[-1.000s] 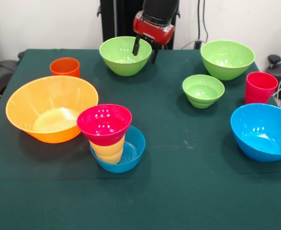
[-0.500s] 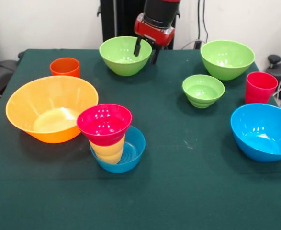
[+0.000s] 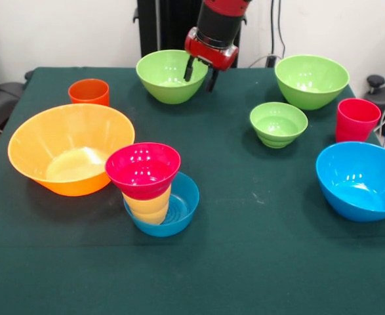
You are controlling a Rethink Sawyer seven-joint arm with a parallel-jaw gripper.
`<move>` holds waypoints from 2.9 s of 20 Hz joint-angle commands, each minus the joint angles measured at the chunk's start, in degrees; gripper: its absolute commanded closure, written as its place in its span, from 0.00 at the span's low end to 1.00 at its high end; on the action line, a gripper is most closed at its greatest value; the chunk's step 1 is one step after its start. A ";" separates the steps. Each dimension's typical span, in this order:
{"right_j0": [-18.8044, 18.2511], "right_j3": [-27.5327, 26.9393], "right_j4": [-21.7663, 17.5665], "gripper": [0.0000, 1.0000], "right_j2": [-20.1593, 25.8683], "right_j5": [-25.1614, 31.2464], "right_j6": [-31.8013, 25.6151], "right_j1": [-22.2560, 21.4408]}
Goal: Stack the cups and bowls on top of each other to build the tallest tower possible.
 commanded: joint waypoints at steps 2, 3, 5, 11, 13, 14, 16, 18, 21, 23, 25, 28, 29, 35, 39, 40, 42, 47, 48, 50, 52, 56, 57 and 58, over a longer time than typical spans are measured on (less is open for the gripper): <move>-1.17 -4.50 1.12 0.00 6.33 -6.23 7.97 4.24; -1.11 -4.53 1.17 0.00 6.26 -6.50 8.03 4.44; -1.18 -4.61 0.94 0.00 6.06 -6.68 7.72 4.49; -1.34 -4.71 0.95 1.00 5.94 -4.78 6.55 3.44; -0.84 -4.73 1.36 1.00 5.70 -2.60 6.15 2.43; -0.71 -4.44 1.59 1.00 5.83 -2.32 6.37 2.12; -0.22 -3.85 2.07 1.00 5.85 -1.78 6.83 1.54; -0.15 -3.71 2.32 1.00 5.92 -1.45 7.01 1.39; -0.94 -3.07 2.24 1.00 6.87 -0.13 6.80 0.33; -1.10 -3.15 2.29 1.00 6.78 1.35 6.36 -0.48; -0.06 -2.58 2.59 1.00 5.63 5.52 5.60 -3.72; 1.35 -2.35 2.30 1.00 3.99 13.13 3.77 -10.33; 2.08 -3.15 2.04 1.00 3.13 15.22 3.05 -11.81; 2.37 -10.78 1.21 1.00 4.43 19.35 1.46 -12.81; -0.19 -15.87 1.68 1.00 6.65 25.91 -0.21 -13.08; -0.26 -17.10 1.86 1.00 6.52 28.41 -0.24 -13.40; 0.35 -20.58 1.88 1.00 5.41 33.36 0.07 -13.91; 1.14 -27.56 1.13 1.00 4.08 42.17 0.54 -15.21; 1.17 -28.43 0.91 1.00 3.96 43.00 0.61 -15.42; 1.12 -30.13 0.47 1.00 3.83 44.84 0.61 -15.74; 0.88 -31.32 0.36 1.00 4.02 46.98 0.71 -16.09; -0.06 -33.77 0.69 1.00 4.81 49.87 0.68 -16.12; -0.34 -34.64 0.65 1.00 4.98 50.59 0.51 -15.77; -0.38 -35.74 0.19 1.00 4.74 50.82 0.49 -15.26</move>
